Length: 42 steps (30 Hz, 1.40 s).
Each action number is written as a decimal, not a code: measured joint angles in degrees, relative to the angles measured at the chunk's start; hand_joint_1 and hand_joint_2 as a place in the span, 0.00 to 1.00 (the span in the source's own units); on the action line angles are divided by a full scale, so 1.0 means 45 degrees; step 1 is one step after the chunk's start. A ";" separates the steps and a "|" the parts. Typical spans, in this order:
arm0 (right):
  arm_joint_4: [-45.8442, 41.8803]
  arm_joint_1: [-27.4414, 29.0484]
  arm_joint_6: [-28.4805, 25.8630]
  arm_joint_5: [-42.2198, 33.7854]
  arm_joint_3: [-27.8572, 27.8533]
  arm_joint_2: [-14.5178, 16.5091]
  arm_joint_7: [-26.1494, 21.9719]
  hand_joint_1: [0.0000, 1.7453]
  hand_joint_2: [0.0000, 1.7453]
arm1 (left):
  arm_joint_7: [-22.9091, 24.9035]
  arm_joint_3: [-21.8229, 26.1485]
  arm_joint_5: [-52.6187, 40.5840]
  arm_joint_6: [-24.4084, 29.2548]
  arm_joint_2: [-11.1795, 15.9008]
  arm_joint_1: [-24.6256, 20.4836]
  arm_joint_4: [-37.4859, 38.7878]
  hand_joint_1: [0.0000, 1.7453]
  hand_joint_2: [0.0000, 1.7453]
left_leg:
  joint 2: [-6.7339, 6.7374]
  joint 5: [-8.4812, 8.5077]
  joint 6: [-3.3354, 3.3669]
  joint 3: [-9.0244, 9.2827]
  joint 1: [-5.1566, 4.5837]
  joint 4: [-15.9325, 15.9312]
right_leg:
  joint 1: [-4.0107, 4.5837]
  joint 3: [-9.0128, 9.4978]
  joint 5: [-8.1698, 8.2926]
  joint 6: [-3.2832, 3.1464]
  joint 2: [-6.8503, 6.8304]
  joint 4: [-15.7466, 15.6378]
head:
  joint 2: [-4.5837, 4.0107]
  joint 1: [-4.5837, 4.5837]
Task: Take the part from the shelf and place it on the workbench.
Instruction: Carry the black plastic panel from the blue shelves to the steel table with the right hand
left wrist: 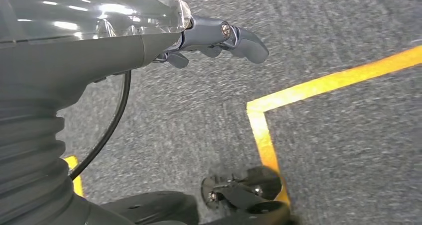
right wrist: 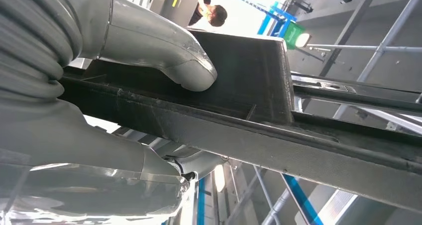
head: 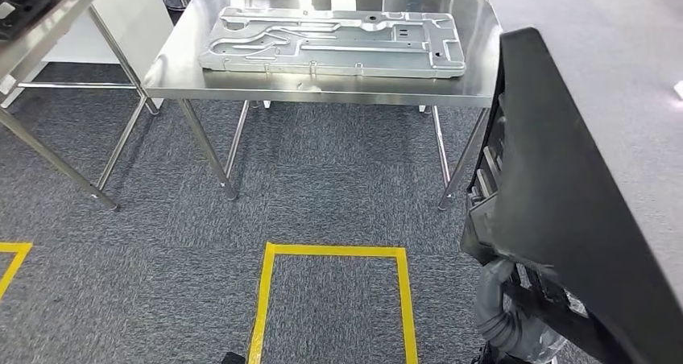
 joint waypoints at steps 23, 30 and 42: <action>0.0050 0.0373 -0.0005 0.0058 -0.0008 -0.0075 -0.0081 1.00 1.00 | 0.0125 0.0127 -0.0143 0.0030 -0.0001 -0.0034 0.0000 0.00 1.00 | 0.0174 -0.0366 -0.0397 0.1065 0.0169 0.1518 | -0.0220 -0.0440 0.0129 -0.0003 -0.0468 0.0203 | 0.0001 0.0156; 0.0039 0.0475 -0.0005 0.0002 -0.0017 -0.0062 -0.0214 1.00 1.00 | 0.0143 0.0240 -0.0130 0.0029 -0.0001 0.0126 0.0000 0.00 1.00 | 0.0126 -0.2471 -0.0030 -0.1704 -0.0015 0.2164 | 0.0010 0.1513 -0.1288 -0.0242 -0.0160 -0.0022 | 0.0000 0.0070; -0.0117 0.0543 -0.0005 -0.0141 -0.0044 -0.0049 -0.0238 1.00 1.00 | 0.0063 0.0287 -0.0131 0.0005 0.0070 0.0050 -0.0010 0.00 1.00 | -0.0092 0.0284 0.0557 0.0659 -0.0105 -0.0863 | -0.0135 -0.0698 -0.2191 0.0554 -0.0294 0.3700 | 0.0003 0.0178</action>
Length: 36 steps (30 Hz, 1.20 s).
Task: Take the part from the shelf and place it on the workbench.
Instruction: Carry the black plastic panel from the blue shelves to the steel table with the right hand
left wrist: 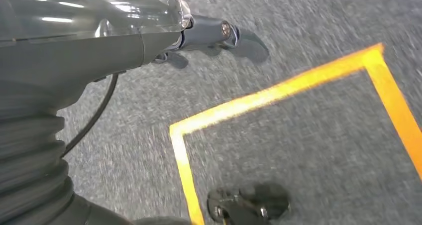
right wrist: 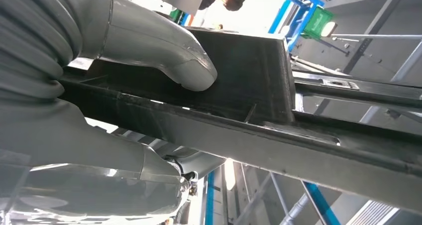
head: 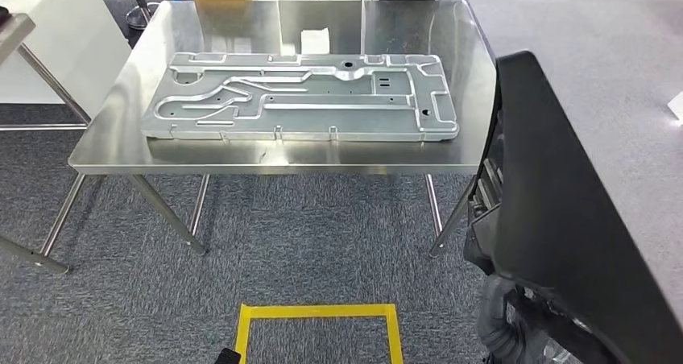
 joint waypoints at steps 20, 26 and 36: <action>0.0007 0.0167 0.0000 0.0010 -0.0095 -0.0021 0.0113 1.00 1.00 | -0.0100 0.0155 0.0138 -0.0117 -0.0015 -0.0037 -0.0015 0.00 1.00 | 0.0097 -0.1241 -0.0509 0.0122 0.0037 0.1073 | 0.0102 0.0151 0.2692 -0.0806 -0.0123 -0.3528 | -0.0001 -0.0099; 0.0056 0.0177 0.0000 0.0010 -0.0100 -0.0041 0.0117 1.00 1.00 | -0.0216 0.0216 0.0140 -0.0223 -0.0001 0.0004 -0.0015 0.00 1.00 | 0.0088 -0.0591 -0.0564 0.0125 -0.0073 0.0288 | 0.0123 0.0117 0.2642 -0.0756 -0.0132 -0.3531 | -0.0003 -0.0074; 0.0068 0.0254 0.0000 0.0046 -0.0100 -0.0049 0.0157 1.00 1.00 | -0.0311 0.0385 0.0285 -0.0178 -0.0004 -0.0015 -0.0015 0.00 1.00 | 0.0086 -0.0664 -0.0232 0.0141 -0.0213 0.0324 | -0.0010 0.0248 0.2702 -0.0327 -0.0131 -0.3719 | -0.0003 -0.0078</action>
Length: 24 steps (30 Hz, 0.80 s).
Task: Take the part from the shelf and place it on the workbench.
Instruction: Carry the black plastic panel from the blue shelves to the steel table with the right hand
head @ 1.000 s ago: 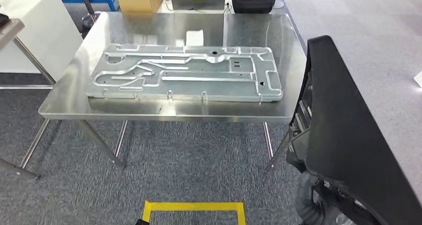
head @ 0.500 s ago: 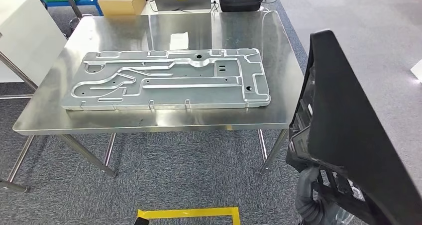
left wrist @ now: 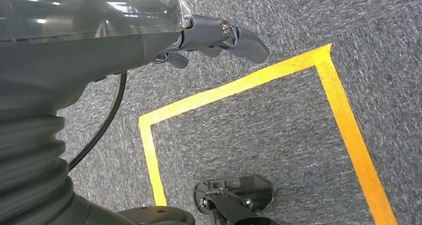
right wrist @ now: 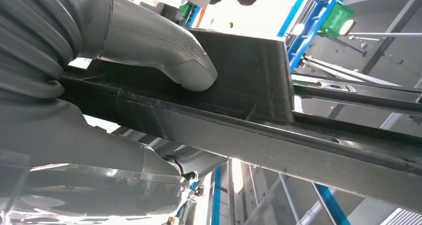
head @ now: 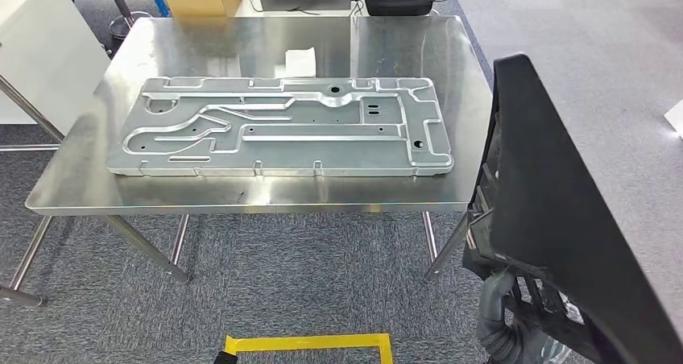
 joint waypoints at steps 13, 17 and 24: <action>0.0145 0.0065 0.0000 -0.0016 0.0000 -0.0076 0.0100 1.00 1.00 | -0.0023 0.0028 -0.0034 -0.0069 -0.0027 0.0103 0.0000 0.00 1.00 | -0.0046 -0.1064 0.0237 0.1425 0.0112 -0.0245 | 0.0027 -0.1879 0.0305 0.0124 -0.0016 0.1592 | 0.0000 0.0081; 0.0203 0.0101 0.0002 -0.0005 -0.0004 -0.0114 0.0179 1.00 1.00 | -0.0022 0.0044 -0.0046 -0.0047 -0.0039 0.0054 -0.0004 0.00 1.00 | 0.0001 -0.1296 -0.0129 0.2051 0.0109 -0.0550 | 0.0202 -0.1244 0.0568 -0.0231 -0.0024 0.0484 | 0.0000 0.0025; 0.0374 0.0076 0.0000 0.1040 -0.0024 -0.0117 0.0672 1.00 1.00 | 0.0119 0.0203 -0.0012 0.0017 -0.0043 -0.0029 -0.0019 0.00 1.00 | 0.0005 -0.1812 -0.0520 -0.0998 0.0217 0.3519 | 0.0027 0.0857 -0.0393 -0.0587 -0.0025 -0.0402 | 0.0001 -0.0047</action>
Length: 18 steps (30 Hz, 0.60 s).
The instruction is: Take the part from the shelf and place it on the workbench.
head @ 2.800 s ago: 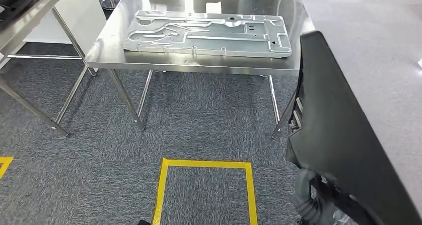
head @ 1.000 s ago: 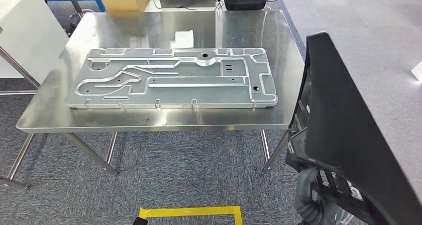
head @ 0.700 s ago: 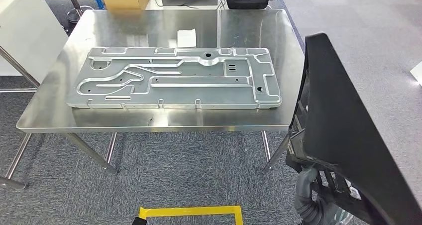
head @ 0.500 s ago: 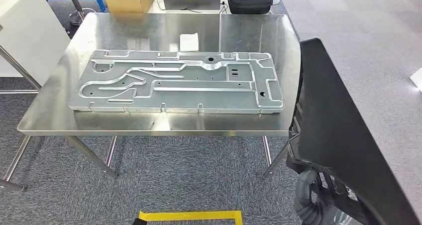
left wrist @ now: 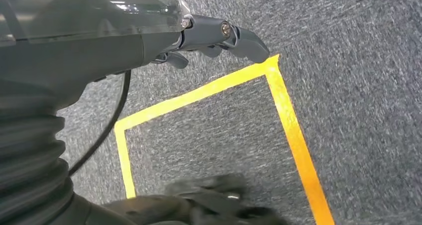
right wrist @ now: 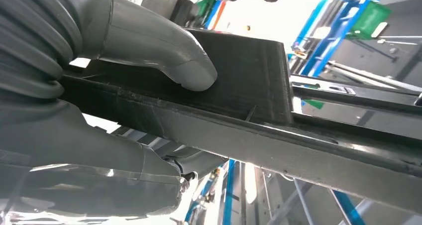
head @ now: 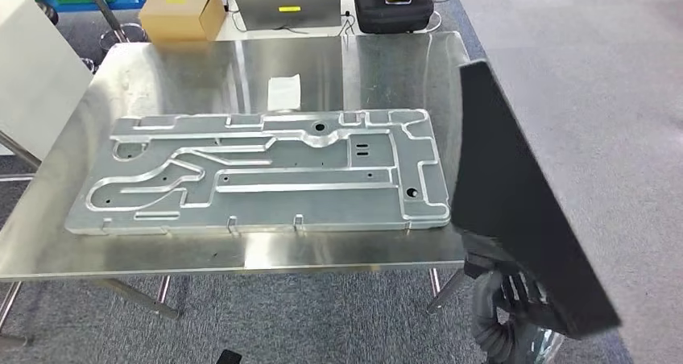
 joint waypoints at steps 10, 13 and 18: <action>0.2304 -0.1034 0.0918 1.0555 -0.0126 -0.0992 0.5693 1.00 1.00 | 0.0166 0.0107 -0.0454 -0.0110 0.0017 -0.0016 -0.0001 0.00 1.00 | 0.0048 0.3294 0.0388 -0.0905 0.0041 -0.2988 | 0.0026 0.1555 -0.1742 0.0617 0.0119 0.0174 | 0.0000 -0.0062; 0.3319 -0.1917 0.1293 1.0607 -0.0123 -0.1673 0.6529 1.00 1.00 | 0.0137 0.0107 -0.0565 -0.0169 0.0027 -0.0127 -0.0007 0.00 1.00 | 0.0011 0.3195 0.0601 -0.0826 0.0068 -0.3100 | -0.0021 0.0724 -0.2479 0.0792 0.0053 0.1677 | 0.0002 -0.0051; 0.4405 -0.2386 0.1456 1.0576 -0.0018 -0.2291 0.6725 1.00 1.00 | 0.0125 0.0107 -0.0602 -0.0242 0.0033 -0.0123 -0.0005 0.00 1.00 | -0.0111 0.2819 0.0702 -0.0427 -0.0021 -0.3106 | -0.0004 -0.1120 -0.1868 0.0761 0.0053 0.3322 | -0.0001 -0.0051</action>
